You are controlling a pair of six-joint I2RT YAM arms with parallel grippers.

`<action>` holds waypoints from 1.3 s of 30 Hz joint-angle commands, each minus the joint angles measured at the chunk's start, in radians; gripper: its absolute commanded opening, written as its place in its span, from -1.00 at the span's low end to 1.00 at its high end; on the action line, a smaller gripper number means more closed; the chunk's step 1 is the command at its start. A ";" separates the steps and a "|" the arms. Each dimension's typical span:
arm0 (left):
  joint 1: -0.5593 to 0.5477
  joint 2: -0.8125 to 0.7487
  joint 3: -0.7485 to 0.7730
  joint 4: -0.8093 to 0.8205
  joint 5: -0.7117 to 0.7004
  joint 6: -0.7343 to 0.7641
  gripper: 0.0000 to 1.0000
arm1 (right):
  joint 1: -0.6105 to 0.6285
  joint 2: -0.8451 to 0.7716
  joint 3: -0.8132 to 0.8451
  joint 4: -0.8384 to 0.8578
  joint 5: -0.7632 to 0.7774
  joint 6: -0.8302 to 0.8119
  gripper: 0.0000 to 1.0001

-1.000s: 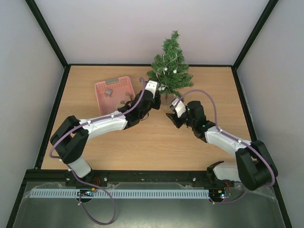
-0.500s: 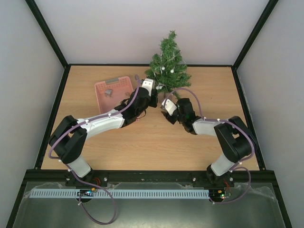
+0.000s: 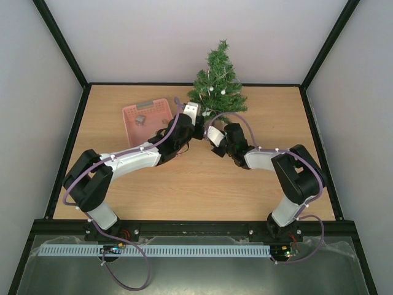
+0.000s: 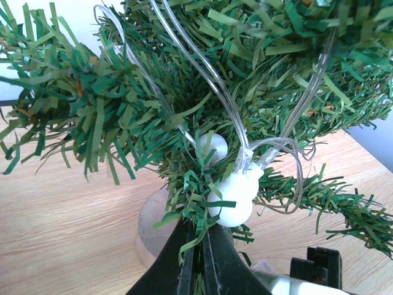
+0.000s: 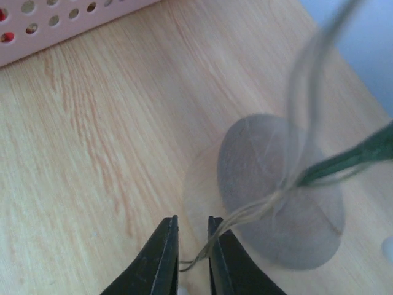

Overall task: Decorate the small christmas tree
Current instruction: Wrap the decoration item around the Christmas tree.

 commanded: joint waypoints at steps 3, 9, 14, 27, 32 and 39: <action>0.008 -0.054 -0.014 0.067 -0.026 0.026 -0.95 | 0.007 -0.084 -0.064 -0.049 0.053 -0.029 -0.97; 0.009 -0.060 -0.020 0.073 0.010 0.156 -0.95 | 0.007 -0.284 -0.126 -0.099 0.194 -0.036 -0.97; 0.010 -0.071 -0.016 0.046 0.045 0.261 -0.95 | 0.004 -0.408 -0.125 -0.142 0.293 -0.050 -0.97; 0.042 -0.073 -0.002 -0.001 0.153 0.400 -0.95 | -0.022 -0.543 0.002 -0.337 0.339 -0.087 -0.97; 0.063 -0.064 0.017 -0.015 0.186 0.449 -0.95 | -0.046 -0.556 0.040 -0.368 0.320 -0.106 -0.97; 0.108 -0.055 0.031 0.011 0.228 0.488 -0.95 | -0.090 -0.533 0.106 -0.387 0.295 -0.142 -0.97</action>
